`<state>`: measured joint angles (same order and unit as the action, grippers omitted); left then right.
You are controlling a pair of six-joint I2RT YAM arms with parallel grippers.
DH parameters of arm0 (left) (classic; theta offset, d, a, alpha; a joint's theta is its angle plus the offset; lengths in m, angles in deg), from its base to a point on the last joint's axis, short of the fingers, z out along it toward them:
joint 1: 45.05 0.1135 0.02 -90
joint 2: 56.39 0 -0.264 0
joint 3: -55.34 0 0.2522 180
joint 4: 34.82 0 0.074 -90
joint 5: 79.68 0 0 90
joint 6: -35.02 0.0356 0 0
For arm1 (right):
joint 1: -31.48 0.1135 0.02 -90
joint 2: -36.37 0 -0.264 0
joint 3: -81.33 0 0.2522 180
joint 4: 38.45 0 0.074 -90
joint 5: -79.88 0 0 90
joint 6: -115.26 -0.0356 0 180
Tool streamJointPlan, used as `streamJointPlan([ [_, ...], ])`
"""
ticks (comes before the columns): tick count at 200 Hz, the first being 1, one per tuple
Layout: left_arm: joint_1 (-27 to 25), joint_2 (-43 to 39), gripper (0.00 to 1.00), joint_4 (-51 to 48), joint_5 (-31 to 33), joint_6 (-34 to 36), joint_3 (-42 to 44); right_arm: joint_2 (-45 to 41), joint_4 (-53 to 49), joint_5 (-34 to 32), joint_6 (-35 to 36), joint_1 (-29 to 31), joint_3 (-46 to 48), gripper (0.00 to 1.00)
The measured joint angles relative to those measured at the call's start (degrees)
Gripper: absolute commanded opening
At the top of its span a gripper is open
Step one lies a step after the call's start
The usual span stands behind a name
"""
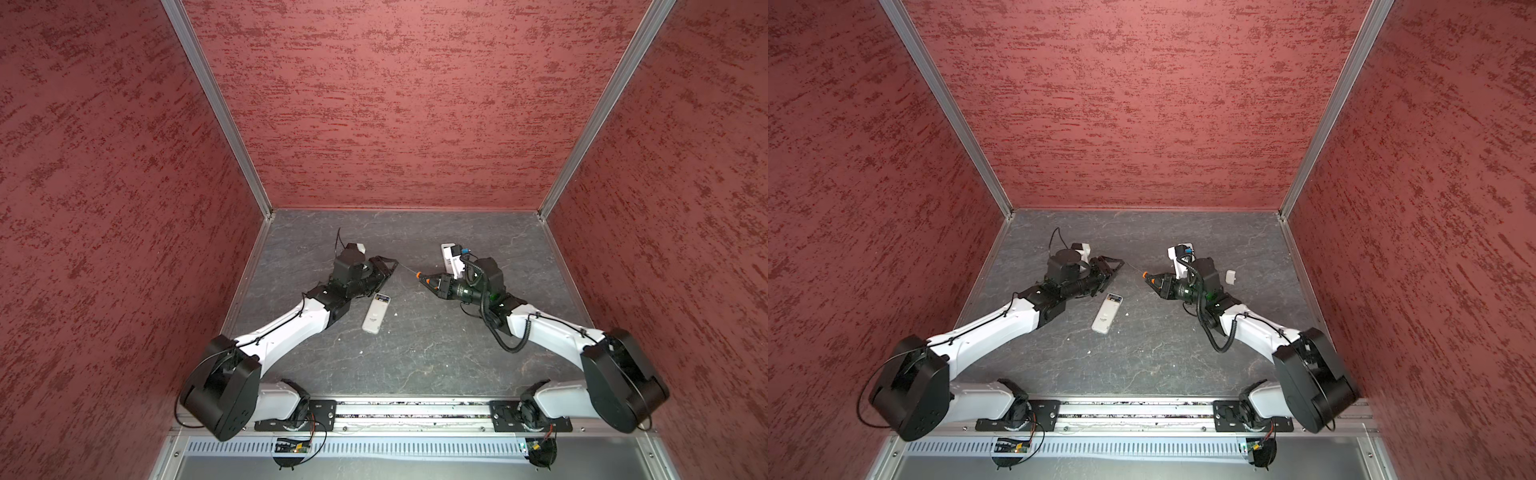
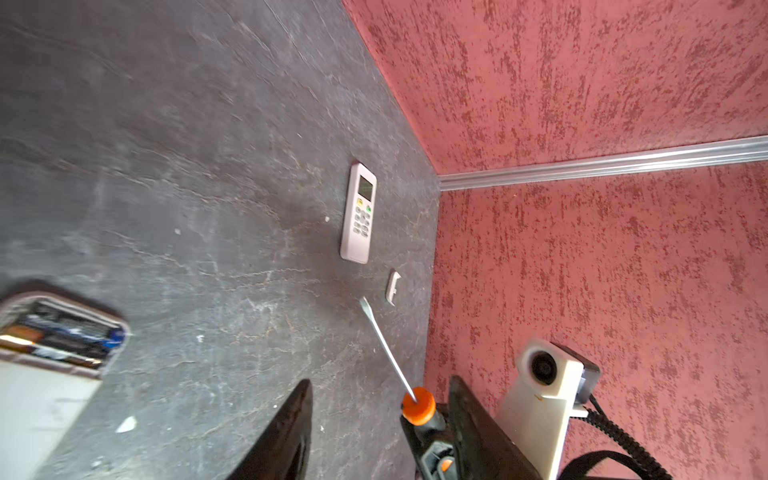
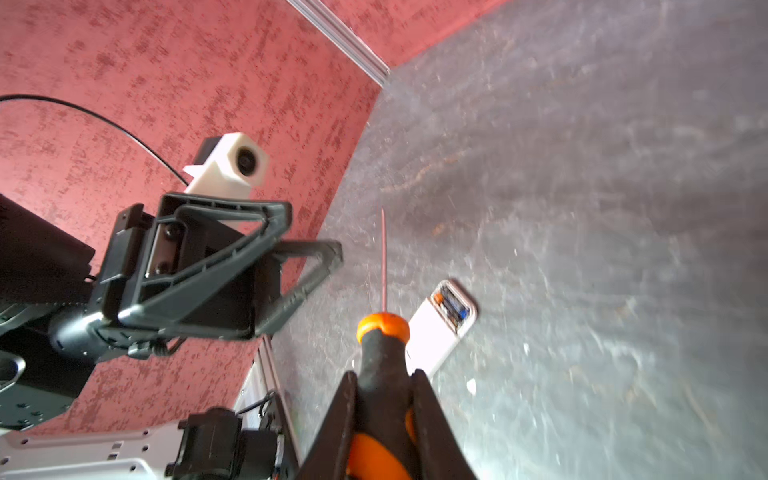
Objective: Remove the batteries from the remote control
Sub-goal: 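Grasp the opened remote's lower end with the left gripper while right gripper brings screwdriver over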
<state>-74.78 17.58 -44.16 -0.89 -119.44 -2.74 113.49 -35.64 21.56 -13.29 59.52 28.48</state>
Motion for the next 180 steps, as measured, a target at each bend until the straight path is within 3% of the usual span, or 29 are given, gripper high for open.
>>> streamJointPlan([
  [65,9.27,-2.4,0.54,-7.78,-0.2,8.31,4.9,-2.69,-21.16,0.48,0.26,0.0,-3.74,0.0],
  [123,8.37,1.81,0.55,-8.98,-0.44,17.94,4.9,-0.33,-21.59,2.6,-11.54,0.02,-3.43,0.0],
  [180,4.09,5.2,0.58,-11.45,2.64,26.75,4.31,2.99,-17.05,3.26,-19.98,0.02,-2.47,0.0],
])
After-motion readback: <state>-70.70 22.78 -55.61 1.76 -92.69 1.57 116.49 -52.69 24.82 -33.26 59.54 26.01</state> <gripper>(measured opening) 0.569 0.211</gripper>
